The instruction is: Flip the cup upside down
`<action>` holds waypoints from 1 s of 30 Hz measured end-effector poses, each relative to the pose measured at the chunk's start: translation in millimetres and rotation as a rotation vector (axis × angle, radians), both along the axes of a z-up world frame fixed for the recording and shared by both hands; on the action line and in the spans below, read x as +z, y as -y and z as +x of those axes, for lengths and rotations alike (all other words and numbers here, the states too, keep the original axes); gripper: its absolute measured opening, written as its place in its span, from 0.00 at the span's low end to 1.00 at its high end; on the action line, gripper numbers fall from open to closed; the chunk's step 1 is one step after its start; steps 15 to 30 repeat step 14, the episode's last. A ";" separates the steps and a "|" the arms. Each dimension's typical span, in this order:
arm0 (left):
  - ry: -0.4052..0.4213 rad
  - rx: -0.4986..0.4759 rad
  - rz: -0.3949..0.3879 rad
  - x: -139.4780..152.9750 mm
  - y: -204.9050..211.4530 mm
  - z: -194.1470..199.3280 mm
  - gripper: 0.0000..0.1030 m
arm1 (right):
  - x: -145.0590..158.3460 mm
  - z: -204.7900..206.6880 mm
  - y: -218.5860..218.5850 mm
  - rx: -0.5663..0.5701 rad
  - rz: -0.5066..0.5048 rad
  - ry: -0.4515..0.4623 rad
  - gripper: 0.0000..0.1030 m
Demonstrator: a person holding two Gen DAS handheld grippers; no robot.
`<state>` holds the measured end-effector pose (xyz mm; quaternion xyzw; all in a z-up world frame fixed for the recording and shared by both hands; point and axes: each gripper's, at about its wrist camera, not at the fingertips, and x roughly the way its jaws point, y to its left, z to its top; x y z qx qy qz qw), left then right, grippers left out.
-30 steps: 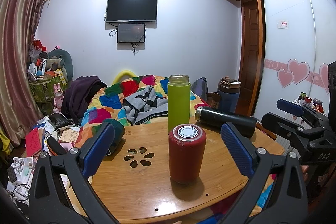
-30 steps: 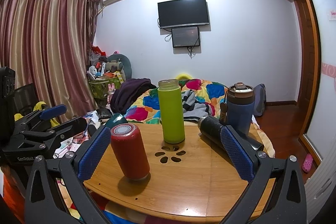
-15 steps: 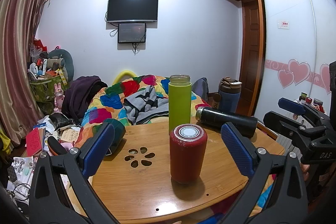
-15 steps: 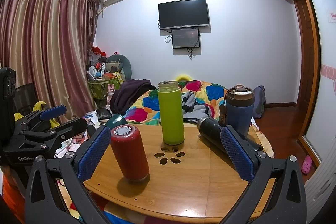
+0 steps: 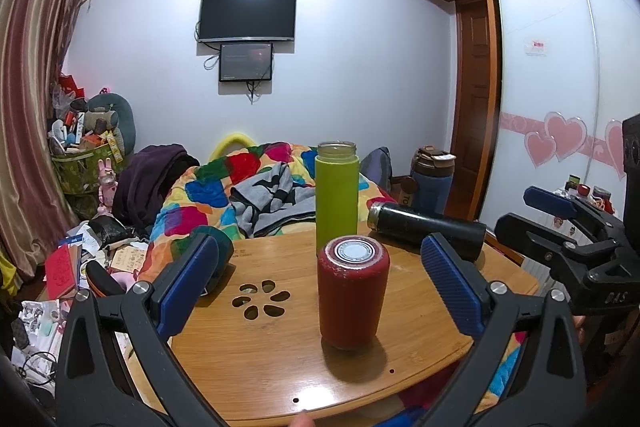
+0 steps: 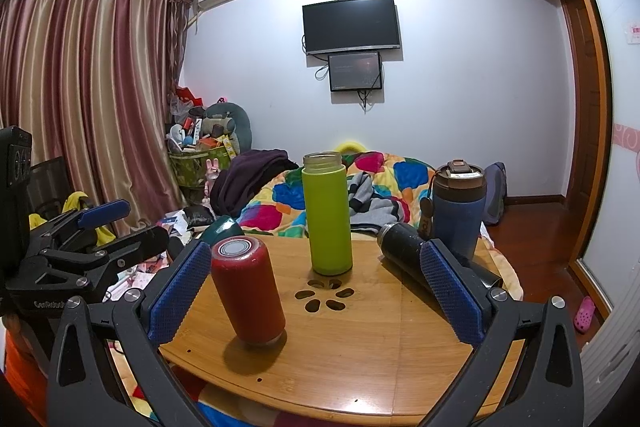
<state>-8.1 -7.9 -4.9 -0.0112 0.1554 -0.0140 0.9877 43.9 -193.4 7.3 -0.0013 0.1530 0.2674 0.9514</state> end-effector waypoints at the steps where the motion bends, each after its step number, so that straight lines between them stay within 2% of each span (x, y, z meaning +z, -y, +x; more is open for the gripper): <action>1: -0.001 -0.003 0.000 -0.4 0.4 -0.2 1.00 | 0.3 0.2 0.2 0.001 0.000 0.000 1.00; 30: 0.004 0.001 0.002 0.7 4.1 -1.4 1.00 | 0.5 1.1 0.3 0.001 -0.001 0.000 1.00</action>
